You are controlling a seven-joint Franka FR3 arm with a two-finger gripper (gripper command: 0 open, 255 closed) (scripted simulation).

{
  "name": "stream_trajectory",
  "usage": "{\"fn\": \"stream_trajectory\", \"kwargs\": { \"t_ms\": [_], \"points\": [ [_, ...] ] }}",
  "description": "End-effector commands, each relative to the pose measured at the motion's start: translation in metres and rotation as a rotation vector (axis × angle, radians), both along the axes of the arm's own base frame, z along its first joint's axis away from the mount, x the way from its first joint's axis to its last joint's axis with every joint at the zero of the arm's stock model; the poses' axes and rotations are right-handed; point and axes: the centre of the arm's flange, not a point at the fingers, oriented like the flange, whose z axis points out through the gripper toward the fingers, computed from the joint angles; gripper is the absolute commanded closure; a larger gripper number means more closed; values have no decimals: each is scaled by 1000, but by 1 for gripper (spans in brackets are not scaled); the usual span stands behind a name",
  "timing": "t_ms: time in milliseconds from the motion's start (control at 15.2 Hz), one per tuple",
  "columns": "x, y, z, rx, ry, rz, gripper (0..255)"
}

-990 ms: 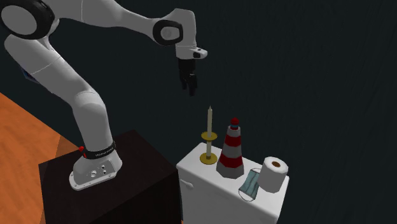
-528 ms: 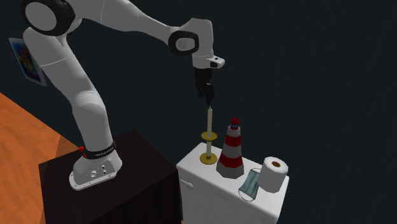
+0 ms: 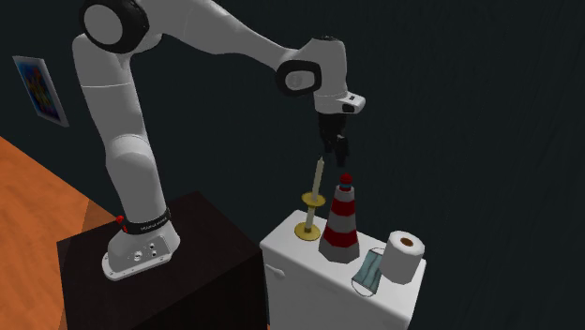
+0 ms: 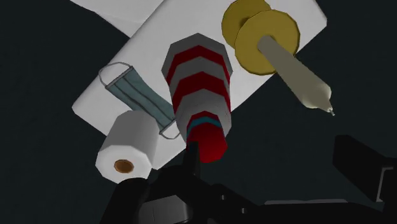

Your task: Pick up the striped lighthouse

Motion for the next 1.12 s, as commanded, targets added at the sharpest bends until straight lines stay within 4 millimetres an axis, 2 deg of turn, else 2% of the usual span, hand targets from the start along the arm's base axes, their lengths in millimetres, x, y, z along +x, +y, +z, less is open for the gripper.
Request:
{"fn": "stream_trajectory", "kwargs": {
  "t_ms": [0, 132, 198, 660, 726, 792, 858, 1056],
  "points": [
    [4, -22, -24, 15, 22, -19, 0],
    [11, -45, -33, 16, 10, -41, 0],
    [11, -48, -34, 16, 8, -44, 0],
    [11, -48, -74, 16, 8, -44, 0],
    [11, -48, -74, 16, 8, -44, 0],
    [27, -75, -28, -248, -223, -97, 0],
    [27, -75, -28, -248, -223, -97, 0],
    [37, -70, -7, -234, 114, 525, 0]
  ]
}}
